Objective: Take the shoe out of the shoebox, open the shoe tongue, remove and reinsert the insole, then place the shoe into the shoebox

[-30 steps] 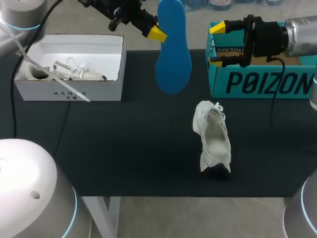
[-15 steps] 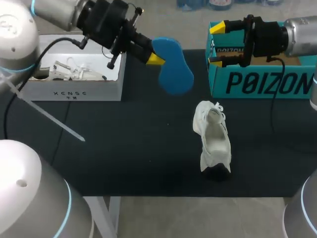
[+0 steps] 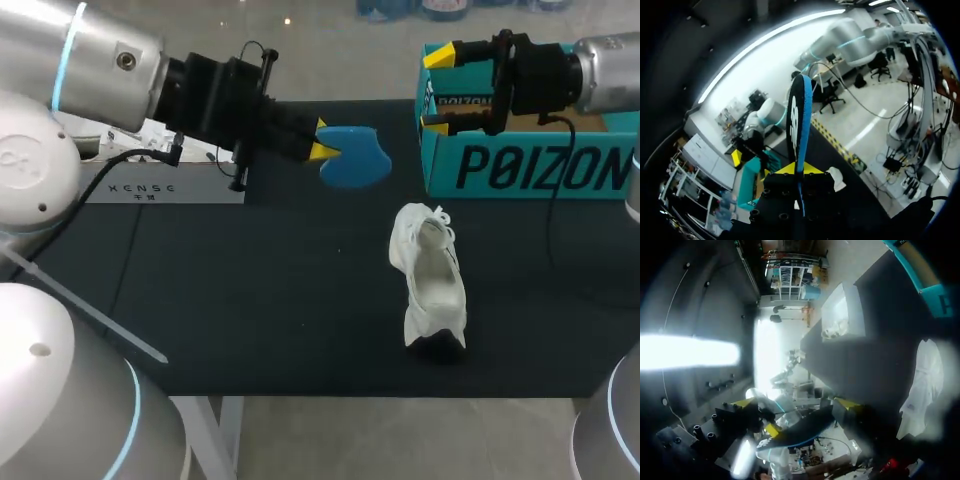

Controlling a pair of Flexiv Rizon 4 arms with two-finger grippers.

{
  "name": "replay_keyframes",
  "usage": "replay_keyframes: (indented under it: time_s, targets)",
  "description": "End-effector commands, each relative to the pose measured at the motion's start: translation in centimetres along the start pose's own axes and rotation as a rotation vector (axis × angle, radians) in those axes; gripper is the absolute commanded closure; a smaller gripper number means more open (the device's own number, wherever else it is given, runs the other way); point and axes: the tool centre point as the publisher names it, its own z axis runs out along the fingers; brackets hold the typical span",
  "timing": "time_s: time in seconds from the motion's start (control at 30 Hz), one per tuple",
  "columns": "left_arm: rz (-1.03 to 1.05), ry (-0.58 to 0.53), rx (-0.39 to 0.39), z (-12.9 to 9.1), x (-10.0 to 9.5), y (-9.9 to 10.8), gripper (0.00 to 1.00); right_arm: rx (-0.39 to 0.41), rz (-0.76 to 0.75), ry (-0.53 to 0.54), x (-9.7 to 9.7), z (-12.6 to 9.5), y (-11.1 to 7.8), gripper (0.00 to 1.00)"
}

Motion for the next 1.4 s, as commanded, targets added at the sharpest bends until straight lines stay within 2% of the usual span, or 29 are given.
replay_keyframes:
  time_s: [0.03,0.7,0.73,0.8,0.83,0.87,0.9,0.97,1.0,1.07,1.13,1.27,1.3,1.4]
  targets:
    - [0.001,-0.072,-0.001,0.0,0.5,0.1,1.0,0.0,0.001,0.0,-0.1,0.1,0.1,0.0]
    - [0.001,-0.072,-0.001,0.0,0.5,0.1,1.0,0.0,0.001,0.0,-0.1,0.1,0.1,0.0]
    - [0.103,-0.133,-0.015,-0.2,-0.6,-0.4,1.0,0.0,0.001,0.0,-0.1,0.1,0.1,0.0]
    - [0.2,-0.141,-0.123,-0.8,-1.6,-0.7,1.0,0.0,0.001,0.0,-0.1,0.1,0.1,0.0]
    - [0.263,-0.227,-0.109,-1.1,-2.3,-0.8,1.0,0.0,0.001,0.0,-0.1,0.1,0.1,0.0]
    - [0.302,-0.249,-0.136,-1.4,-2.7,-0.9,1.0,0.0,0.001,0.0,-0.1,0.1,0.1,0.0]
    - [0.36,-0.252,-0.213,-1.7,-2.9,-0.9,1.0,0.0,0.001,0.0,-0.1,0.1,0.1,0.0]
    - [0.418,-0.365,-0.165,-2.3,-3.6,-1.1,1.0,0.0,0.001,0.0,-0.1,0.1,0.1,0.0]
    - [0.46,-0.363,-0.204,-2.5,-3.7,-1.1,1.0,0.0,0.001,0.0,-0.1,0.1,0.1,0.0]
    - [0.521,-0.405,-0.187,-2.8,-3.9,-1.0,1.0,0.0,0.001,0.0,-0.1,0.1,0.1,0.0]
    - [0.585,-0.421,-0.184,-2.8,-4.0,-0.9,1.0,0.0,0.001,0.0,-0.1,0.1,0.1,0.0]
    - [0.702,-0.444,-0.089,-2.3,-3.9,-1.2,1.0,0.0,0.001,0.0,-0.1,0.1,0.1,0.0]
    - [0.734,-0.438,-0.096,-2.2,-3.9,-1.2,1.0,0.0,0.001,0.0,-0.1,0.1,0.1,0.0]
    - [0.75,-0.448,-0.025,-1.6,-3.8,-0.7,1.0,0.0,0.001,0.0,-0.1,0.1,0.1,0.0]
